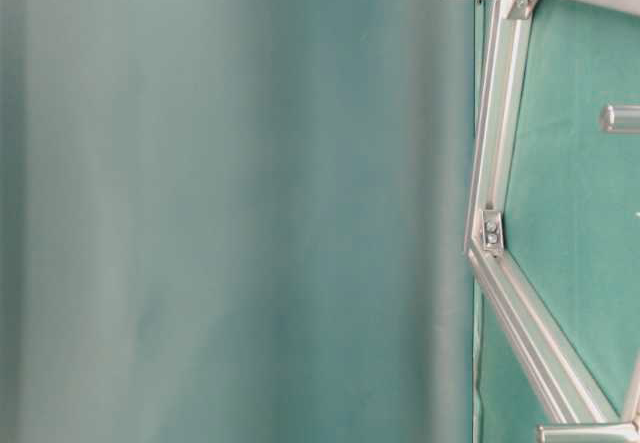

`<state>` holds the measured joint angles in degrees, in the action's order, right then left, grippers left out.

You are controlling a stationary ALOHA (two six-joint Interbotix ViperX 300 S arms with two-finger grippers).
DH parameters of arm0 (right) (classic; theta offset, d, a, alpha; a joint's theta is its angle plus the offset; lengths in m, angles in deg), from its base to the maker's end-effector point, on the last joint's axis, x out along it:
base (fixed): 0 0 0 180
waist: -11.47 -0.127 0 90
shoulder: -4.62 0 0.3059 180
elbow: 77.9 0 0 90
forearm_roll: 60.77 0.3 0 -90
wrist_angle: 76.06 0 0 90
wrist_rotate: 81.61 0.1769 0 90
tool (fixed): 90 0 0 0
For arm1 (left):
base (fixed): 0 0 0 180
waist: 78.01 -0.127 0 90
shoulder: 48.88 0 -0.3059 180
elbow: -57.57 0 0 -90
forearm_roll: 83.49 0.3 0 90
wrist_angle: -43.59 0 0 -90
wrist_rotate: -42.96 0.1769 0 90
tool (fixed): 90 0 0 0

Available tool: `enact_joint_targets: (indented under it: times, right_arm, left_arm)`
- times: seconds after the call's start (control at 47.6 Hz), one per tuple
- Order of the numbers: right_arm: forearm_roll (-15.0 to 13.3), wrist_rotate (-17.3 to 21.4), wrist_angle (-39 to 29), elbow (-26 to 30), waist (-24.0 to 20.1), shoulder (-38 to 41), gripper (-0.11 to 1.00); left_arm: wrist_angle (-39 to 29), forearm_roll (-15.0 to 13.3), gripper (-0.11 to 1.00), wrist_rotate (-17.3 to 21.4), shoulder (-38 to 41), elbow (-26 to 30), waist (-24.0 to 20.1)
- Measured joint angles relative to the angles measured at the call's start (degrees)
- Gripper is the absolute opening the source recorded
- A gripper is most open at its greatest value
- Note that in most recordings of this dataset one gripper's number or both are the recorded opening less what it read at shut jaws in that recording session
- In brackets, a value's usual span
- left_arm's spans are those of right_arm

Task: Find the location of the shaft and insert the gear.
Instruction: 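Close the right gripper on the gear hub and lift it, then carry the gear left toward the shaft on the frame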

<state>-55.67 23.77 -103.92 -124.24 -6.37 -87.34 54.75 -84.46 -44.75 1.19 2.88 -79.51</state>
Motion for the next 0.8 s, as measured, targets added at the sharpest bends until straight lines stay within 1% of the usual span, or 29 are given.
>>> enact_joint_targets:
  times: [0.189,0.483,0.63,0.798]
  right_arm:
    - [0.1,1.2,-4.0,2.0,-0.2,-1.0,0.68]
    - [0.1,1.4,-10.3,7.3,-0.1,-6.5,0.68]
    - [-0.5,1.4,-13.6,10.7,-0.1,-7.9,0.68]
    - [-1.1,1.5,-19.2,15.0,-0.1,-8.1,0.68]
  left_arm:
    - [-0.1,0.0,0.01,0.0,0.0,0.0,0.0]
    - [-0.2,0.0,0.01,0.0,0.1,0.0,0.0]
    - [-0.2,0.0,0.01,0.0,0.2,0.0,0.0]
    - [-0.2,0.1,0.01,0.0,0.2,0.0,0.0]
